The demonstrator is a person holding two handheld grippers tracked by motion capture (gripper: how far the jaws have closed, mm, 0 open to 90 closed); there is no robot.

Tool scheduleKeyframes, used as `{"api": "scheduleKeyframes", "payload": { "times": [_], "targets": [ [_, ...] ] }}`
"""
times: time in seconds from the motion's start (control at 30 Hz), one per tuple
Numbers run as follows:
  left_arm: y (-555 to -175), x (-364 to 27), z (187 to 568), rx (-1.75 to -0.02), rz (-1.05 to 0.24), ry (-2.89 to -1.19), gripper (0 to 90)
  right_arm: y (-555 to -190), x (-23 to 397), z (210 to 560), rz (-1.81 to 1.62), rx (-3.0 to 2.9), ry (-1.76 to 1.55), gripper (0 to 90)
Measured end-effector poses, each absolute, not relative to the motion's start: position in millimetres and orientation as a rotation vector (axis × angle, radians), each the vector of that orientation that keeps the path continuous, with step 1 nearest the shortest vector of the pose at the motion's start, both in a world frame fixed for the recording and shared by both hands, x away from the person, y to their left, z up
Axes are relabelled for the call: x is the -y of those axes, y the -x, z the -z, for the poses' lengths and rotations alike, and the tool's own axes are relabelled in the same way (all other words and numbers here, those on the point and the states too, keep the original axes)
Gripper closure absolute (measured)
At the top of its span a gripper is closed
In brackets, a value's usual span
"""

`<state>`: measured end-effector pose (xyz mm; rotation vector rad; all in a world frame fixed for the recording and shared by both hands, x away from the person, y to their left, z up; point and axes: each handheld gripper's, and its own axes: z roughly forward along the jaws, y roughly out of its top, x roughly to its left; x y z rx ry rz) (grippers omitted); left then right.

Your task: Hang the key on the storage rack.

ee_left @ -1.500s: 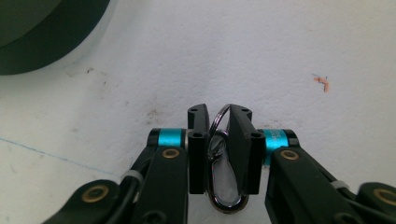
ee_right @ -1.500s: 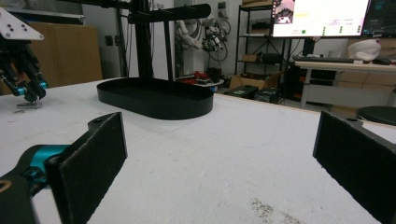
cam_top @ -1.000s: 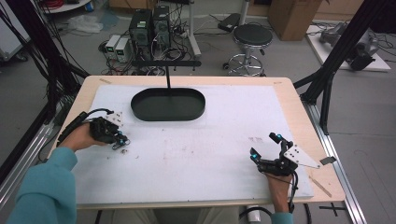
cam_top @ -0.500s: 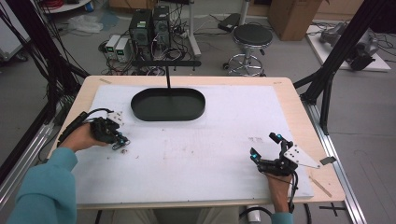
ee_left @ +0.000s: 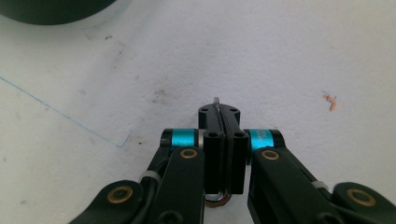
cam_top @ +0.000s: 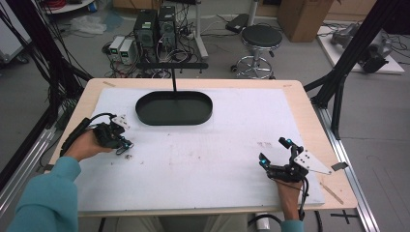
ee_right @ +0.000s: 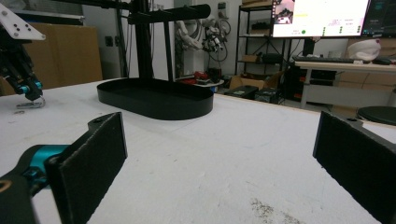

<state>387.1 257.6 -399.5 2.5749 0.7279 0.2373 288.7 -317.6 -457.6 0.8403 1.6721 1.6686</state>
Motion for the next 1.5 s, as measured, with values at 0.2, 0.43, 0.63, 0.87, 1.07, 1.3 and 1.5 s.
{"api": "scheduleKeyframes", "payload": {
  "times": [0.2, 0.43, 0.63, 0.87, 1.07, 1.3, 1.5],
  "targets": [
    [-387.1, -262.3, 391.2, -0.783, -0.262, -2.494, 88.4, -288.7, 317.6, 457.6, -1.67, -1.674, -0.841, 2.2],
    [-388.2, -268.1, 376.0, -0.834, -0.281, -2.361, 88.4, -288.8, 317.6, 457.6, -1.667, -1.674, -0.839, 2.2],
    [-390.5, -269.5, 355.9, -0.803, -0.288, -2.246, 88.4, -288.5, 317.5, 457.6, -1.668, -1.679, -0.848, 2.2],
    [-400.5, -264.1, 327.7, -0.742, -0.322, -2.162, 88.5, -288.6, 317.4, 457.5, -1.666, -1.679, -0.848, 2.2],
    [-413.9, -256.0, 304.7, -0.7, -0.343, -2.122, 88.4, -288.6, 317.4, 457.5, -1.664, -1.681, -0.847, 2.2],
    [-428.7, -245.2, 287.4, -0.665, -0.362, -2.099, 88.4, -288.4, 317.1, 457.5, -1.664, -1.683, -0.848, 2.2],
    [-441.8, -240.6, 278.1, -0.646, -0.356, -2.076, 88.4, -288.4, 317.1, 457.5, -1.664, -1.683, -0.848, 2.2]
  ]
}}
